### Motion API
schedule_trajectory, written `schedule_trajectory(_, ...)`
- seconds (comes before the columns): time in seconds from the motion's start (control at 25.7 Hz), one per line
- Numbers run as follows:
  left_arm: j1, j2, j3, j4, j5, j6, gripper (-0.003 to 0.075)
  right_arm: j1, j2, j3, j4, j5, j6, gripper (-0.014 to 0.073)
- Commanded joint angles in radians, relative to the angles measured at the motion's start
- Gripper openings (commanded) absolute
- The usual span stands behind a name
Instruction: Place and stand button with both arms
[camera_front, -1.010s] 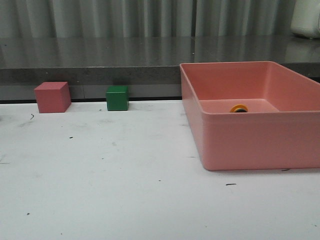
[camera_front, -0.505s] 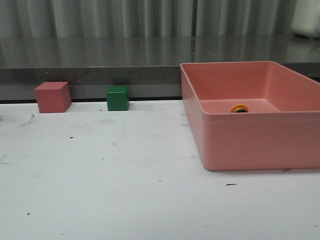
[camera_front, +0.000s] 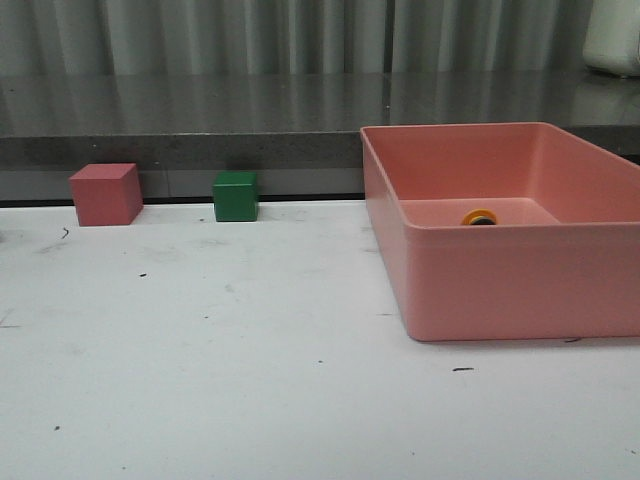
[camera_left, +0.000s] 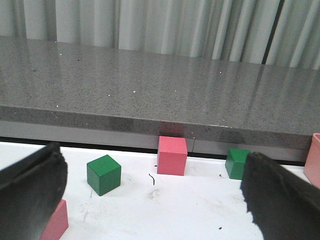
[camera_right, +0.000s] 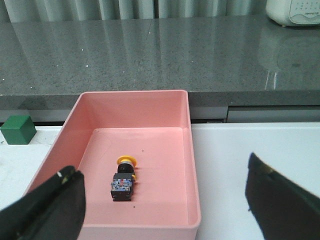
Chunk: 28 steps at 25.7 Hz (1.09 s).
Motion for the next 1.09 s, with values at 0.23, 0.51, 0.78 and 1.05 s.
schedule_trajectory(0.23, 0.0, 0.012, -0.037, -0.009, -0.083, -0.003, 0.0679, 0.039, 0.364, -0.263, 0.051, -0.08, -0.01, 0.0664)
schedule_trajectory(0.51, 0.0, 0.012, -0.037, -0.009, -0.085, -0.003, 0.0679, 0.153, 0.665, -0.492, 0.051, 0.059, -0.01, 0.0664)
schedule_trajectory(0.78, 0.0, 0.012, -0.037, -0.009, -0.095, -0.003, 0.0679, 0.153, 1.02, -0.806, 0.051, 0.337, 0.005, 0.0664)
schedule_trajectory(1.05, 0.0, 0.012, -0.037, -0.009, -0.107, -0.003, 0.0679, 0.145, 1.247, -0.932, 0.049, 0.453, 0.113, 0.0644)
